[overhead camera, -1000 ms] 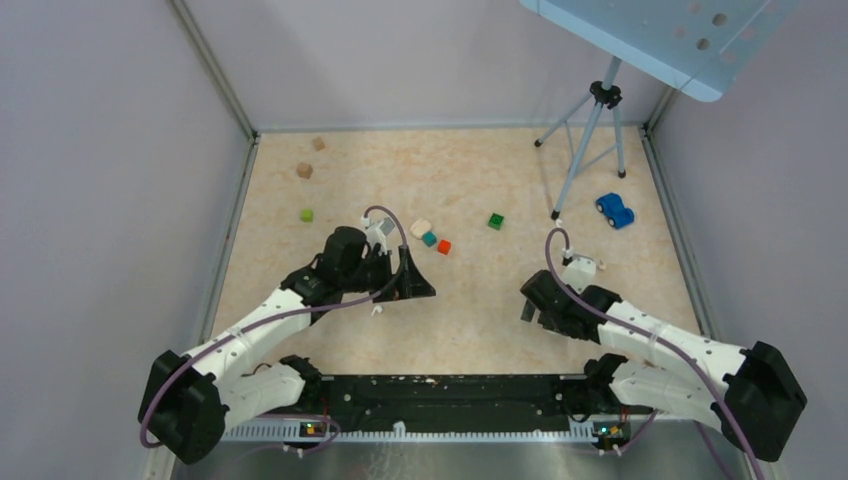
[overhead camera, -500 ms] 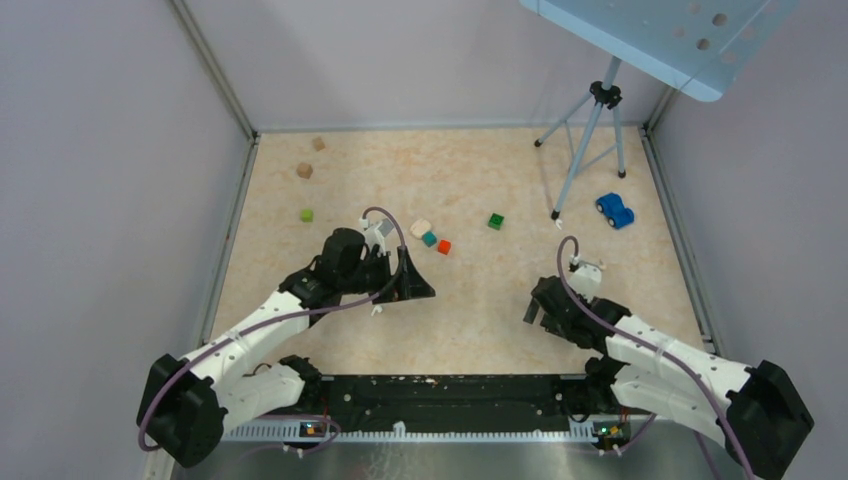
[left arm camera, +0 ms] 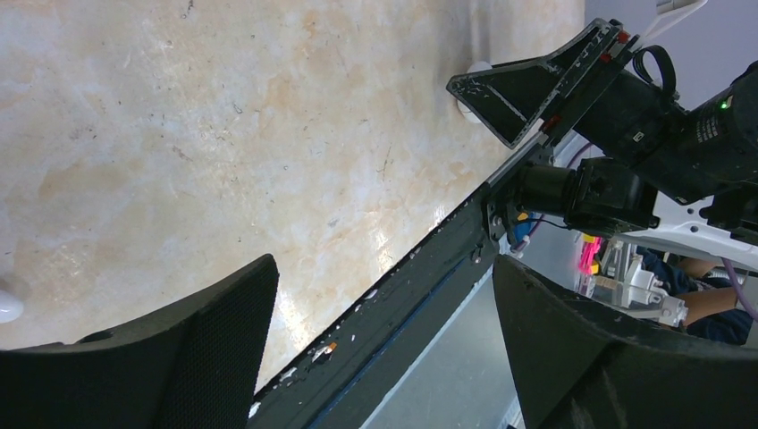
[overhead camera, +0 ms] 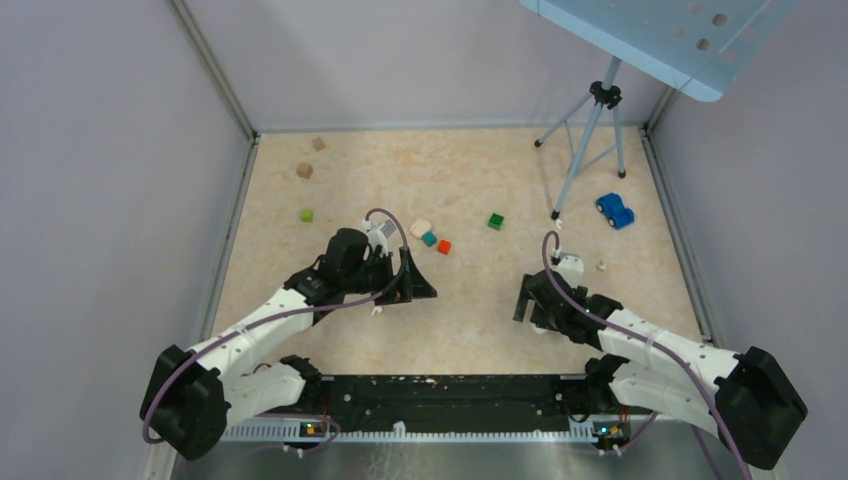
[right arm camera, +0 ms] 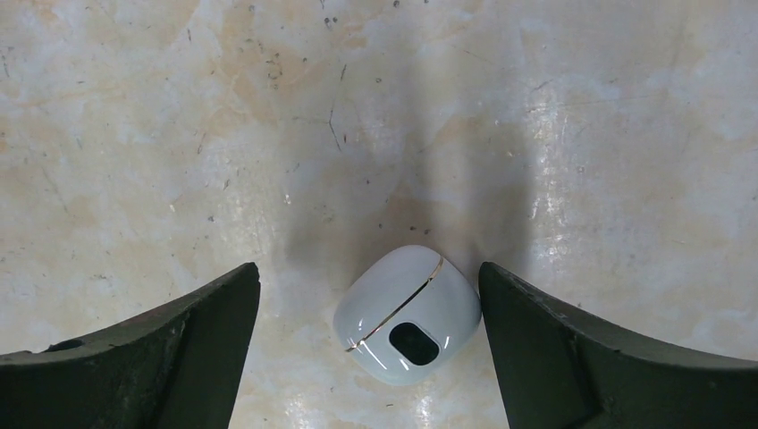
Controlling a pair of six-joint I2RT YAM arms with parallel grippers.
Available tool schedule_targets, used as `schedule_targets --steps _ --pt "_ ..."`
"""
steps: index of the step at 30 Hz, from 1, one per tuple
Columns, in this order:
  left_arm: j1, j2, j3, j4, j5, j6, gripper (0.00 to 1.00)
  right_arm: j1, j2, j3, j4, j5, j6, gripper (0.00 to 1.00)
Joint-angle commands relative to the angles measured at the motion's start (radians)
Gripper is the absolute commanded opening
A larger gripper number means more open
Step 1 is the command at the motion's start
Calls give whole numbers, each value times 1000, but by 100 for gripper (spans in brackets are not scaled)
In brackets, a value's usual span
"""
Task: Insert the wireless bluetooth earbuds into the charging case
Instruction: Move the charging case to the center of the board.
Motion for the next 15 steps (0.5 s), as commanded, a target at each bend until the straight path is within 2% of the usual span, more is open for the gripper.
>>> schedule_targets --steps 1,15 --pt "3 -6 3 51 8 -7 93 -6 11 -2 -7 -121 -1 90" --pt "1 -37 5 23 2 -20 93 61 -106 -65 13 -232 40 89"
